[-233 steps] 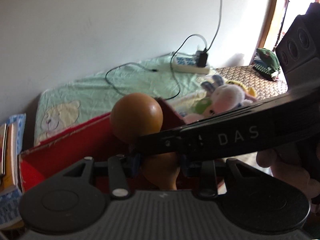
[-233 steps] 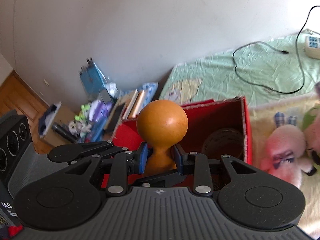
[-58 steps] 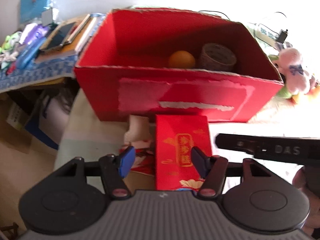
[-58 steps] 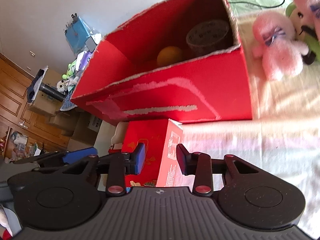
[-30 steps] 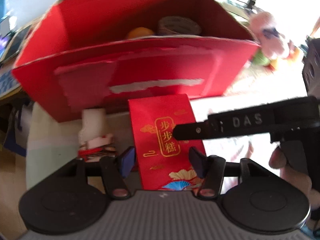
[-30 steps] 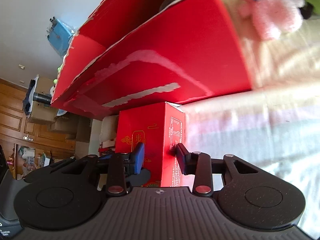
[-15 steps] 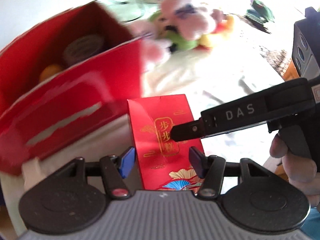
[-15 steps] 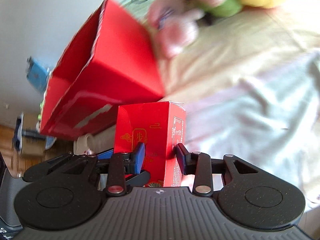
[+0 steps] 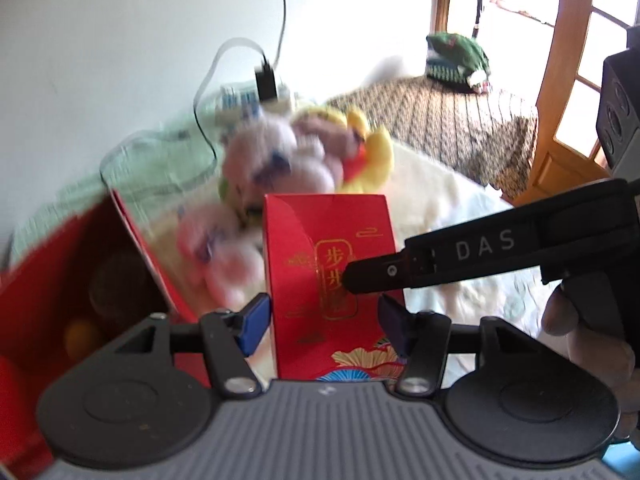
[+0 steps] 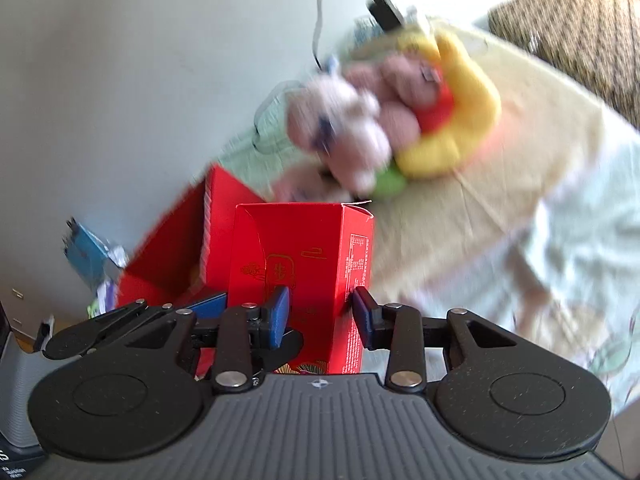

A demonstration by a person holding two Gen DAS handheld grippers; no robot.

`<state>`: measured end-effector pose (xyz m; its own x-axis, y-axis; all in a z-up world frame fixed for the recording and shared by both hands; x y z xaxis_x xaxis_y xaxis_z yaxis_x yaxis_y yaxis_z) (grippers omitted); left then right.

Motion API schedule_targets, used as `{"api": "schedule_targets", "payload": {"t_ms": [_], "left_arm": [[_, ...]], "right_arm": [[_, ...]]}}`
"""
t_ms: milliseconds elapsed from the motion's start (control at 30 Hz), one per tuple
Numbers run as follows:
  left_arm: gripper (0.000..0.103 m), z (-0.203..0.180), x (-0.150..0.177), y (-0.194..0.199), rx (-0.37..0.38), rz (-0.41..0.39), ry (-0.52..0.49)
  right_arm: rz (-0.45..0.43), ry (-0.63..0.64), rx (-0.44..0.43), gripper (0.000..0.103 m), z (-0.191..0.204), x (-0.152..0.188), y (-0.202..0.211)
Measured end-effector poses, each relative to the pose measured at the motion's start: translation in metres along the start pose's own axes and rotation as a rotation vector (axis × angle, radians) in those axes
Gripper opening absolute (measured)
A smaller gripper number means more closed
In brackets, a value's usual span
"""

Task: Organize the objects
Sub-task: 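Close the right gripper on the red gift box and lift it, then carry the red gift box into the red box and lower it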

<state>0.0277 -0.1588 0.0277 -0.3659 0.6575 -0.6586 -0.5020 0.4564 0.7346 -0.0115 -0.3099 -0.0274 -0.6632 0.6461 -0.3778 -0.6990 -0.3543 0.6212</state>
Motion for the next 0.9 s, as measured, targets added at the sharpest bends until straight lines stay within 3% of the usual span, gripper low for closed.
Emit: {"api": "schedule_targets", "payload": {"t_ms": [200,433,633,900], "left_arm": [[0.06,0.028,-0.018,0.025,-0.076,-0.081,0.028],[0.06,0.081,-0.013,0.048,-0.19,-0.122,0.095],[0.06,0.13,0.01,0.064,-0.281,-0.113,0.167],[0.06,0.19,0.055,0.065,-0.336,-0.037,0.29]], "right_arm": [[-0.083,0.093,-0.066,0.038,0.037,-0.022,0.002],[-0.083,0.181,-0.159,0.038,0.093,-0.034,-0.028],[0.0,0.216,-0.228,0.038,0.14,-0.029,-0.073],[0.163,0.257,-0.254,0.038,0.188,0.0,-0.143]]}}
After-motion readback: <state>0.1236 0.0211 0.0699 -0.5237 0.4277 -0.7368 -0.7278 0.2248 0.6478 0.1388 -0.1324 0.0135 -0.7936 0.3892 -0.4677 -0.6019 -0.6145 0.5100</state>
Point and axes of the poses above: each gripper's, at about its wrist camera, not at the fingertips, and y roughly against the way its jaws point, z to its left, x to its underside, the point moved 3 cm from there along -y, roughly the way its jaws point, and after that the axes turned 10 degrees about -y, right-handed, at the moved point
